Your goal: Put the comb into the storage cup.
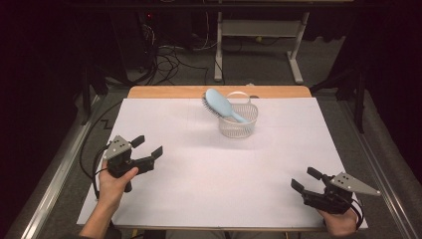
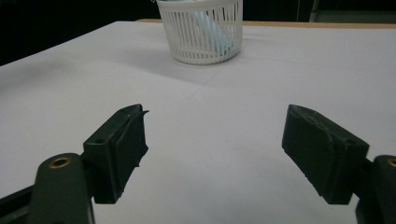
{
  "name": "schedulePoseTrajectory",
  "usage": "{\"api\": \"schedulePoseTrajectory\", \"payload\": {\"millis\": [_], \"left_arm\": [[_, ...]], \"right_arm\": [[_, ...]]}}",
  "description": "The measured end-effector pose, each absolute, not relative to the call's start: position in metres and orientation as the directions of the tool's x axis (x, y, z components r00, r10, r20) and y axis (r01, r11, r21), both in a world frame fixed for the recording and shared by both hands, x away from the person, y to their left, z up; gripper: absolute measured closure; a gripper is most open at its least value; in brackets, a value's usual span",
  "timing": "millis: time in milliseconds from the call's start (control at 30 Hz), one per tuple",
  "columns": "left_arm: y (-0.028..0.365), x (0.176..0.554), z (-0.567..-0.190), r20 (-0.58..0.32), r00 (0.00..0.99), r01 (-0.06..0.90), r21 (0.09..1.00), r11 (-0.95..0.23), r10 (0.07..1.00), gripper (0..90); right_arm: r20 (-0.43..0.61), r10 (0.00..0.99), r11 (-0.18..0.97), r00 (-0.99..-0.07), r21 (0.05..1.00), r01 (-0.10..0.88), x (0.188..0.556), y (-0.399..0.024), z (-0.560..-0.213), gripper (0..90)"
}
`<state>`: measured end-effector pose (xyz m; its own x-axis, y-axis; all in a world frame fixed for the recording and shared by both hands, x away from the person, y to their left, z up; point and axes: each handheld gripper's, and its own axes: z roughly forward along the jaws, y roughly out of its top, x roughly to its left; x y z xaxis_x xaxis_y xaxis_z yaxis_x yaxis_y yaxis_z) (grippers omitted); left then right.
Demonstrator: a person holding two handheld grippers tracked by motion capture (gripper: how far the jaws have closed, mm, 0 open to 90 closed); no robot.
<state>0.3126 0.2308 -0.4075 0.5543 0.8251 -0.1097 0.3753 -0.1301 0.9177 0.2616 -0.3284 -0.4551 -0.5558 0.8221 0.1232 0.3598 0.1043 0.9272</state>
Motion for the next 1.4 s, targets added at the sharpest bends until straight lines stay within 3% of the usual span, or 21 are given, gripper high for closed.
{"api": "schedulePoseTrajectory", "payload": {"millis": [1400], "left_arm": [[0.237,0.298,-0.421,-0.089,0.547,0.366,0.92,-0.142,0.833,22.6]], "right_arm": [[0.119,0.818,0.109,-0.563,0.929,0.354,0.261,-0.327,-0.454,22.4]]}}
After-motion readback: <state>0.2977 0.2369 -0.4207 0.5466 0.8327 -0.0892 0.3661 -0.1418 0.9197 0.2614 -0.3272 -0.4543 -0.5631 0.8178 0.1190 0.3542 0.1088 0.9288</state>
